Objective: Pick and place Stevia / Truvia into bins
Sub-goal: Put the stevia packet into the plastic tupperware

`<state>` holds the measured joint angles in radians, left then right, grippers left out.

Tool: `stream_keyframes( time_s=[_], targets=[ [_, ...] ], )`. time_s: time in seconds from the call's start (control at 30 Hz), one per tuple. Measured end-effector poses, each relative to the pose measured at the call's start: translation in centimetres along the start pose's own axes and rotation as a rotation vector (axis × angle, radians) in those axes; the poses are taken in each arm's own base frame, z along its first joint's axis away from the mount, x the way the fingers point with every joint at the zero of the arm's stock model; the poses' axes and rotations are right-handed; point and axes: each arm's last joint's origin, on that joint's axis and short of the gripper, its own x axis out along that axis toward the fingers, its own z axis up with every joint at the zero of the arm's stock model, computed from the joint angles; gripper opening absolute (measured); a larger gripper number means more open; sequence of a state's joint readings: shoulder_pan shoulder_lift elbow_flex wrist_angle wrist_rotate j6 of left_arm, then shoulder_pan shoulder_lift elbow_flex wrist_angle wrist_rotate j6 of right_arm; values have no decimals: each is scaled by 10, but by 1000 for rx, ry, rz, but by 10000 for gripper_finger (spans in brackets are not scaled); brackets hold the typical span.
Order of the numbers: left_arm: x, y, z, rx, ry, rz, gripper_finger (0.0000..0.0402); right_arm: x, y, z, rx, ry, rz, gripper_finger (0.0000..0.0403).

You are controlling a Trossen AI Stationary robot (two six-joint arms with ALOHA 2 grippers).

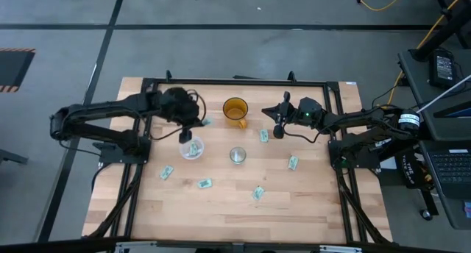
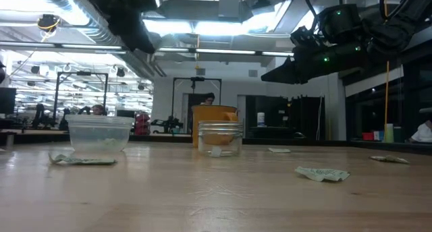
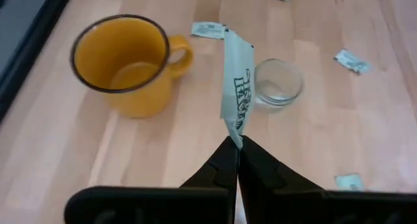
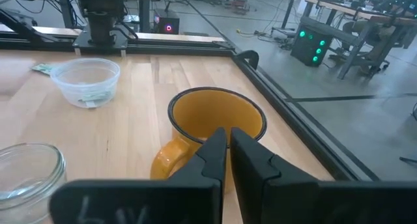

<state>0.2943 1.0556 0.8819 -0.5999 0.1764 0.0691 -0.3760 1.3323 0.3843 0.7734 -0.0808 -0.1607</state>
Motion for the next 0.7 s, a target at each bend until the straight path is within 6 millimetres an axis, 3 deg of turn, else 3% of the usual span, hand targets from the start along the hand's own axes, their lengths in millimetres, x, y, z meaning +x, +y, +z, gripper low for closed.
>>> stream_keyframes(
  time_s=[0.37,0.7],
  targets=[
    [-3,-58,-10,-11,43,8,2,1,13,2,-10,-7,53,26],
    [-8,-80,-32,-174,165,151,2,1,25,4,-20,-15,102,26]
  ],
)
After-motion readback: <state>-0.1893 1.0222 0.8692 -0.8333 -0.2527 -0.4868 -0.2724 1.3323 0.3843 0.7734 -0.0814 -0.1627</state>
